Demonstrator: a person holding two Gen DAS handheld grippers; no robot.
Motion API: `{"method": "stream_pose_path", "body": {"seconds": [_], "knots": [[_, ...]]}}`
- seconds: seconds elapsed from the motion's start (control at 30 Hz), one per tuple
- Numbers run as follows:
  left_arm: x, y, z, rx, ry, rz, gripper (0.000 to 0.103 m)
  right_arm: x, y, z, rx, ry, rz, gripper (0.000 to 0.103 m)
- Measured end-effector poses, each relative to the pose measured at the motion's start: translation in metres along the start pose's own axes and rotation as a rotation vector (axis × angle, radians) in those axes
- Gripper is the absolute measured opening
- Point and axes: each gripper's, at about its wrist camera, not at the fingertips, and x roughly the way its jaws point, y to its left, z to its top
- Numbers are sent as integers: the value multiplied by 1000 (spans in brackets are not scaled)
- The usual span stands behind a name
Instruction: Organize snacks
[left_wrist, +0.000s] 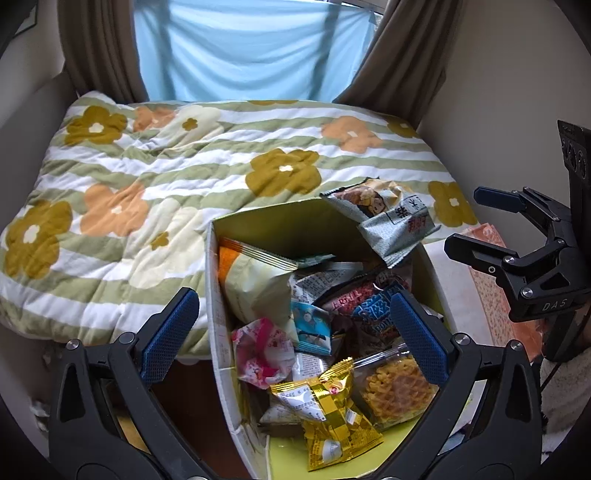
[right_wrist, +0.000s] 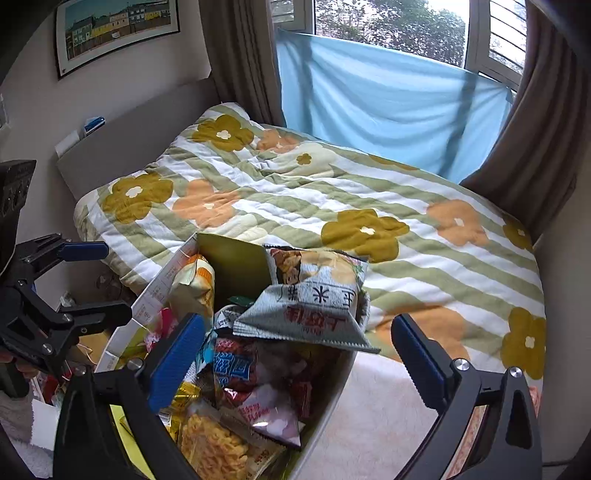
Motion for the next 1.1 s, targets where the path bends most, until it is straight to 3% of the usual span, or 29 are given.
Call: {"method": "stream_pose_path", "body": {"seconds": [0.17,0.33,0.57,0.87,1.1], "knots": [[-6,-5,-8,6,-10,-20,103,-15,5,-10,20,-12,-16,100],[-35,-14,-17,10,-61,8,103,-57,12,-23,42,-88,-24,100],[-127,-60,-38,49,-244,95,103,-156,25,-43,60,-244,-92,100],[-219,-137,-98,2,-446,153,103,-257,25,-120,162,-347,-216,101],[-240,-174,-151,3,-502,211,103,-290,26,-167,204,-390,-279,102]]}}
